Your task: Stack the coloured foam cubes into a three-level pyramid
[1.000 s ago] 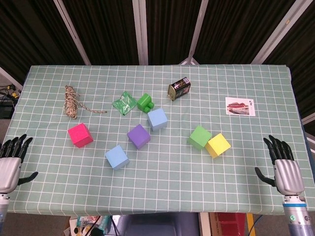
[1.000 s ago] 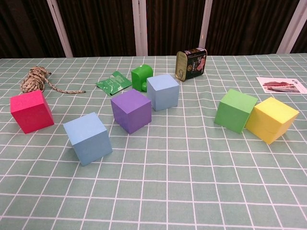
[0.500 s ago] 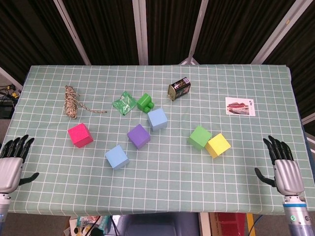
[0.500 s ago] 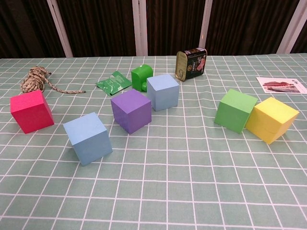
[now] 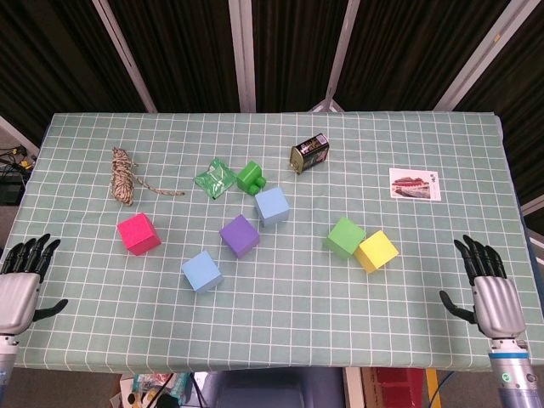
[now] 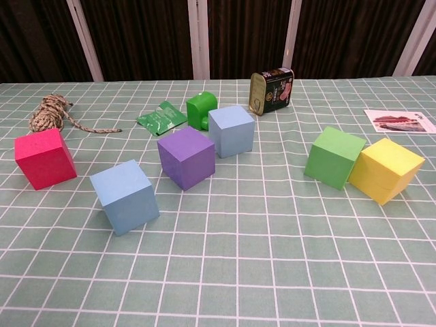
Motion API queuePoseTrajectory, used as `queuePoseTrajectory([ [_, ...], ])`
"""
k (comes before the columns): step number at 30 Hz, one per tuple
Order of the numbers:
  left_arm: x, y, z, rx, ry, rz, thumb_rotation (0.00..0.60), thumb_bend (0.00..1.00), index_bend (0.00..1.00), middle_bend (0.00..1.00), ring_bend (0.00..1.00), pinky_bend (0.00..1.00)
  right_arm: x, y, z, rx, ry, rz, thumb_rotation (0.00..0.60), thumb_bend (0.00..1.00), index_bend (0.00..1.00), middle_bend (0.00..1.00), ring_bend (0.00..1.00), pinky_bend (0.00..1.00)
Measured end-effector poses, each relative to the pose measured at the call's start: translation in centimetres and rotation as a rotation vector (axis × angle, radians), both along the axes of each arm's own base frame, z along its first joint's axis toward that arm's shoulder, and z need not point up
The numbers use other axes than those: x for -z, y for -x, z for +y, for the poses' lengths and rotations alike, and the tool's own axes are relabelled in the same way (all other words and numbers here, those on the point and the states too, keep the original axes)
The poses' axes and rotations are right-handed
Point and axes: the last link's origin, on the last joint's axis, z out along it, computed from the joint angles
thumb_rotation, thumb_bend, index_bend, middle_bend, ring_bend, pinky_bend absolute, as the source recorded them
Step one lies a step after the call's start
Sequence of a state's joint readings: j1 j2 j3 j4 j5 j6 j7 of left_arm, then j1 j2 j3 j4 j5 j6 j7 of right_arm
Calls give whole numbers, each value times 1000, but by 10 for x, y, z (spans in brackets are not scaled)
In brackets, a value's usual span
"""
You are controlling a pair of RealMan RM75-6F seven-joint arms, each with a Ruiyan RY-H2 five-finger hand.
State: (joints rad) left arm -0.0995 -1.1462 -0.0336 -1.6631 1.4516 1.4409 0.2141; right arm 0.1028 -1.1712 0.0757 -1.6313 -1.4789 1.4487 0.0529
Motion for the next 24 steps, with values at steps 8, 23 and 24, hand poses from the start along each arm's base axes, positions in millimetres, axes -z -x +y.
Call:
queuePoseTrajectory([
  [8, 7, -14, 7, 31, 49, -7, 600, 87, 0, 59, 0, 4, -1, 1, 0, 11, 2, -5, 600, 311, 0, 0, 0, 0],
  [23, 34, -84, 45, 128, 182, 10, 600, 126, 14, 160, 0, 5, -2, 1, 1, 13, -2, -13, 600, 312, 0, 0, 0, 0],
  [24, 37, -89, 47, 132, 191, 16, 600, 127, 24, 168, 0, 5, -2, 1, 1, 13, -2, -14, 600, 311, 0, 0, 0, 0],
])
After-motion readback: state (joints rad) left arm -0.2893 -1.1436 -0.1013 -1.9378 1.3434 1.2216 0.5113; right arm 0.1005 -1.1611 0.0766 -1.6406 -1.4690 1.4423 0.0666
